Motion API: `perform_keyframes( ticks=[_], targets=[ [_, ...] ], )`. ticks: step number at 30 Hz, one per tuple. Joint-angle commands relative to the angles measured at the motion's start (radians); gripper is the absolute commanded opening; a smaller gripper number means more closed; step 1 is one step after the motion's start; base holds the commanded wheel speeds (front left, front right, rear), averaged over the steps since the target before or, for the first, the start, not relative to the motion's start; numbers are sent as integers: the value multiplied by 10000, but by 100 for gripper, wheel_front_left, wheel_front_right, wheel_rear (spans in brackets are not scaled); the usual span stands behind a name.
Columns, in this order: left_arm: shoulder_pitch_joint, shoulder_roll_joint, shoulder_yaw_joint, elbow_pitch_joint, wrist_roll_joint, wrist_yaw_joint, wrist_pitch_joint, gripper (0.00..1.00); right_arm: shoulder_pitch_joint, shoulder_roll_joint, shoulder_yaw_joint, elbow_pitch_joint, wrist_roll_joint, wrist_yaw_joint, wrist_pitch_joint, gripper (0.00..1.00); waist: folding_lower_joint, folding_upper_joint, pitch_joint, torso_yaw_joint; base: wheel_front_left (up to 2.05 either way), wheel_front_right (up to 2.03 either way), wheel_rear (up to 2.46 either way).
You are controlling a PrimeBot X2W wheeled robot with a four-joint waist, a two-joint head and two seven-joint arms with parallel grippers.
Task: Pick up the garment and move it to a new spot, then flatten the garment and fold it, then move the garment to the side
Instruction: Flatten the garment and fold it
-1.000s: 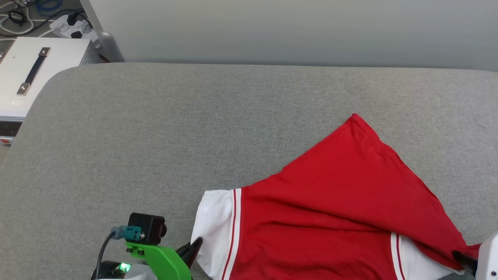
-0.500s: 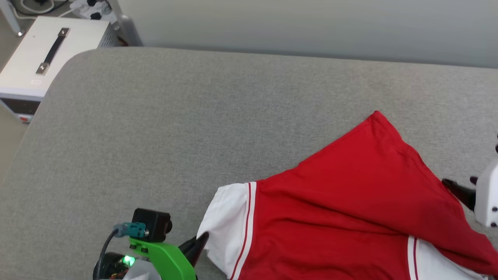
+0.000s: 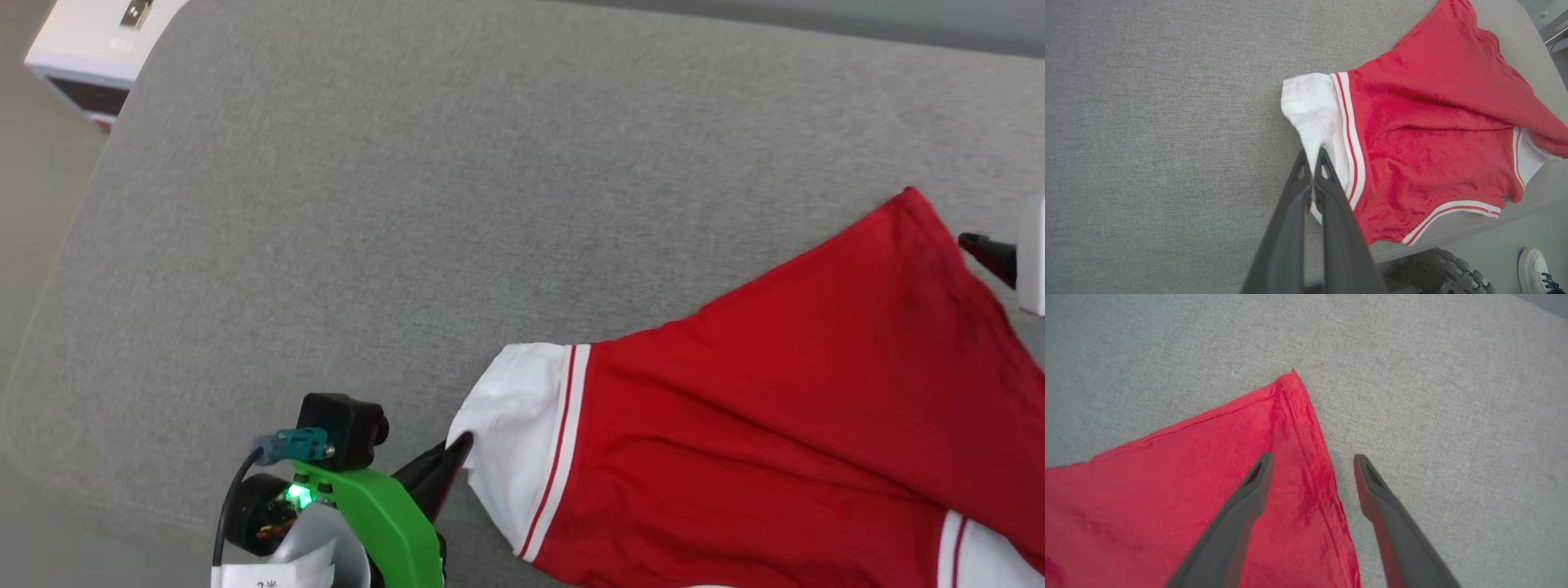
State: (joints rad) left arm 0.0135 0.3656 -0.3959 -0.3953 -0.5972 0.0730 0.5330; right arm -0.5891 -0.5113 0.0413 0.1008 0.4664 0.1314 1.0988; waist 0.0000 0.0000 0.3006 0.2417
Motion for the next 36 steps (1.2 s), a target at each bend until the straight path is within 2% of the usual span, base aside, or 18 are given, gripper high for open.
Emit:
perform_keyframes(
  ticks=[1, 13, 24, 25, 26, 27, 36],
  targets=[
    [-226, -80, -36, 64, 112, -90, -96, 0, -315, -98, 102, 203, -100, -7, 47, 100, 0, 0, 861, 803, 0, 0, 0],
    [-631, -376, -244, 451, 103, -270, -434, 0, -1479, -684, 1016, 1599, -244, -7, 77, 100, 0, 0, 1549, 1330, 0, 0, 0],
    [-755, -514, -340, 790, 32, -314, -583, 0, -980, -1023, 1835, 1948, 220, -7, 295, 100, 0, 0, 1720, 1536, 0, 0, 0],
    [-760, -526, -314, 813, 25, -293, -616, 0, -911, -1052, 1909, 1962, 269, -7, 308, 41, 0, 0, 1719, 1545, 0, 0, 0],
    [-768, -534, -293, 828, 18, -281, -642, 0, -868, -1068, 1942, 1968, 295, -7, 294, 4, 0, 0, 1715, 1553, 0, 0, 0],
    [-779, -535, -279, 848, 8, -278, -661, 0, -834, -1075, 1961, 1975, 326, -7, 257, 0, 0, 0, 1707, 1559, 0, 0, 0],
    [-801, -470, -33, 945, -77, -200, -846, 0, -909, -843, 1747, 2137, 496, -7, -634, 0, 0, 0, 1284, 1339, 0, 0, 0]
  ],
)
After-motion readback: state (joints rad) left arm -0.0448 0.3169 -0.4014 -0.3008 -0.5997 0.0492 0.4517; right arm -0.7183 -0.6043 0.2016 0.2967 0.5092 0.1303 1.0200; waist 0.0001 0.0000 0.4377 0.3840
